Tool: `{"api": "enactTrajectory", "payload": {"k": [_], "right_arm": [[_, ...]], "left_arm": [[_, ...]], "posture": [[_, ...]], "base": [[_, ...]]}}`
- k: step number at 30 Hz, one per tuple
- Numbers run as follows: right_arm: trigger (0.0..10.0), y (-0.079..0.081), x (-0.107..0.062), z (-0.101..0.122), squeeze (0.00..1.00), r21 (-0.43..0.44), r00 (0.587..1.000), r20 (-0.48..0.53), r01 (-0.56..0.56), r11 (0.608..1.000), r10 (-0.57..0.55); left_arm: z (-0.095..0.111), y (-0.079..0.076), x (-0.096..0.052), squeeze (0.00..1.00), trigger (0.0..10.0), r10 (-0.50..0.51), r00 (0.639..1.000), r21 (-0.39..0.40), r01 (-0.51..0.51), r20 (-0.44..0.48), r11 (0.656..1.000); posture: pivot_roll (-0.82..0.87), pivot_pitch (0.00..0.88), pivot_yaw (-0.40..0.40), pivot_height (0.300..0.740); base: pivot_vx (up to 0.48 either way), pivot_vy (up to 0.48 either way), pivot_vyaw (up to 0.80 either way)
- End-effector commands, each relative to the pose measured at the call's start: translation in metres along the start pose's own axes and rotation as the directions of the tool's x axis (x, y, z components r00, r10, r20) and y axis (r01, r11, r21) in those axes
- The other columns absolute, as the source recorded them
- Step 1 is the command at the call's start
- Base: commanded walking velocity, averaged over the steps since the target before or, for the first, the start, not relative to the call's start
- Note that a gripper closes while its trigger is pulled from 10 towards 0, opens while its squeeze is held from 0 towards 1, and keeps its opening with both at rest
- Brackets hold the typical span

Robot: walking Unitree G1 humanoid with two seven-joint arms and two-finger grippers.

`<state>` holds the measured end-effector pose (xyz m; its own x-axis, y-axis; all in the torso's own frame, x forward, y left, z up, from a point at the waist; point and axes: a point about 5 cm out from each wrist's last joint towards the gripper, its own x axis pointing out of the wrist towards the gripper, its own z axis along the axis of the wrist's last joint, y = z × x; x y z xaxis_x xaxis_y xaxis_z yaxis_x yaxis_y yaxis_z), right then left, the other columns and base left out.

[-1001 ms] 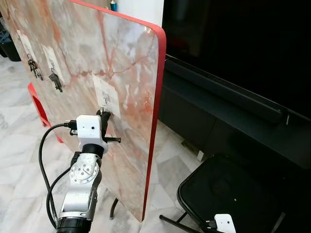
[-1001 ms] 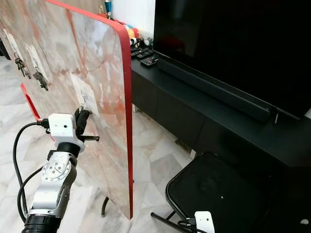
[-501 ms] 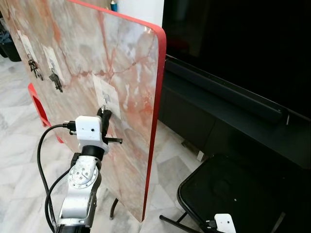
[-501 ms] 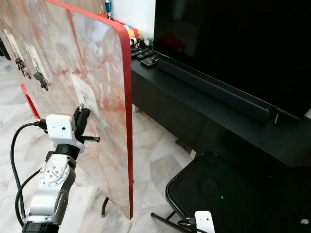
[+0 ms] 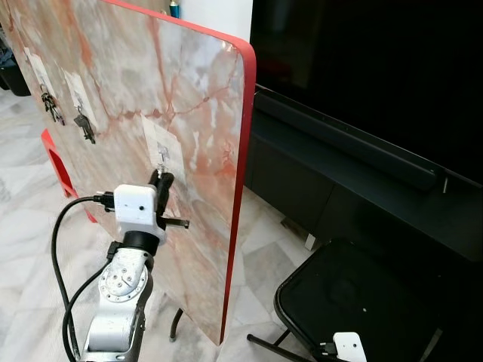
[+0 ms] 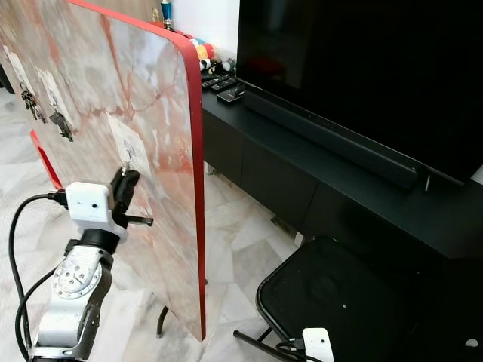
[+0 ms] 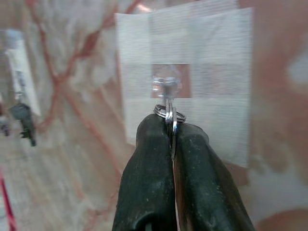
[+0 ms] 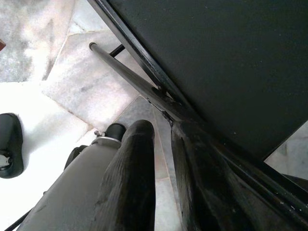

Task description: Hang keys on a hook

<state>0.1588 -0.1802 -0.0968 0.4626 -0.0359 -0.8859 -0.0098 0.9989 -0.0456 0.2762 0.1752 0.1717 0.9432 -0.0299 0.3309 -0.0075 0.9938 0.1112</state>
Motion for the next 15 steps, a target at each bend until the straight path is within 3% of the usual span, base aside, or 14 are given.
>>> {"api": "enactTrajectory", "payload": {"k": [1, 15], "right_arm": [[10.0, -0.0040, -0.0003, -0.0008, 0.00, -0.006, 1.000, -0.003, 0.012, 1.000, -0.012], [10.0, -0.0035, -0.0003, -0.0007, 0.00, -0.003, 1.000, -0.003, 0.012, 1.000, -0.012]], "left_arm": [[0.0056, 0.0030, -0.0008, 0.00, 10.0, 0.012, 1.000, 0.023, -0.012, 0.020, 1.000], [0.0036, 0.0052, 0.0070, 0.00, 10.0, 0.026, 1.000, 0.023, -0.026, 0.014, 0.999]], "posture": [[0.06, 0.000, -0.090, 0.740], [0.06, 0.000, -0.087, 0.740]], "base": [[0.000, 0.000, 0.00], [0.000, 0.000, 0.00]]}}
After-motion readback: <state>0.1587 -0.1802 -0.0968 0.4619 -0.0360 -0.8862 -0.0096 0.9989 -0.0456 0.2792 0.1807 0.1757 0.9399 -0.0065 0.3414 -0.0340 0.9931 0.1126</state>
